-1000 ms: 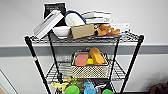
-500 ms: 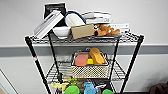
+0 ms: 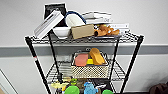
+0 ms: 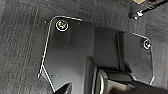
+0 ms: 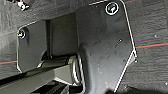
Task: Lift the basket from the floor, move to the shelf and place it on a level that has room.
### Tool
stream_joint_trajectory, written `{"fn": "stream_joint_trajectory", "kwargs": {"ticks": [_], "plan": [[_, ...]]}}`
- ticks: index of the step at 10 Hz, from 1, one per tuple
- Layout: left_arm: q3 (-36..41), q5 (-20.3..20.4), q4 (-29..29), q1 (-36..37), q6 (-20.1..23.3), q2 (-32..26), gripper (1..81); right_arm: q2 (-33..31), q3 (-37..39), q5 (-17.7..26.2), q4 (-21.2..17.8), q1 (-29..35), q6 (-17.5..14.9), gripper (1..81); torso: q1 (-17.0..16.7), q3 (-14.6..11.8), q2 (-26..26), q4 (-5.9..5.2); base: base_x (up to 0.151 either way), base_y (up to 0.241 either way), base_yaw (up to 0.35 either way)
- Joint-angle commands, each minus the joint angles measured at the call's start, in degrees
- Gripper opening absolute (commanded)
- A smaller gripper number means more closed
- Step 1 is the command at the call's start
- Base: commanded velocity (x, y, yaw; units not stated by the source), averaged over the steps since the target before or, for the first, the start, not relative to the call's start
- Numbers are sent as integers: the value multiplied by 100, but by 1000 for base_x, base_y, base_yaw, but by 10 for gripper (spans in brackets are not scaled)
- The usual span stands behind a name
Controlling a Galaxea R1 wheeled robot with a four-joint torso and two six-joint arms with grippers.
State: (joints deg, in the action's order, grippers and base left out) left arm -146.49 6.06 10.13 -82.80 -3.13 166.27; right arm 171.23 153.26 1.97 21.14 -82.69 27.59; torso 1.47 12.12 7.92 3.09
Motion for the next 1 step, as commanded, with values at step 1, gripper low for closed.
{"fn": "stream_joint_trajectory", "kwargs": {"ticks": [1], "plan": [[-907,-342,-81,163,14,548,811,37,89,295,66,222,10,811,0,0,0,0,0,0,0]]}}
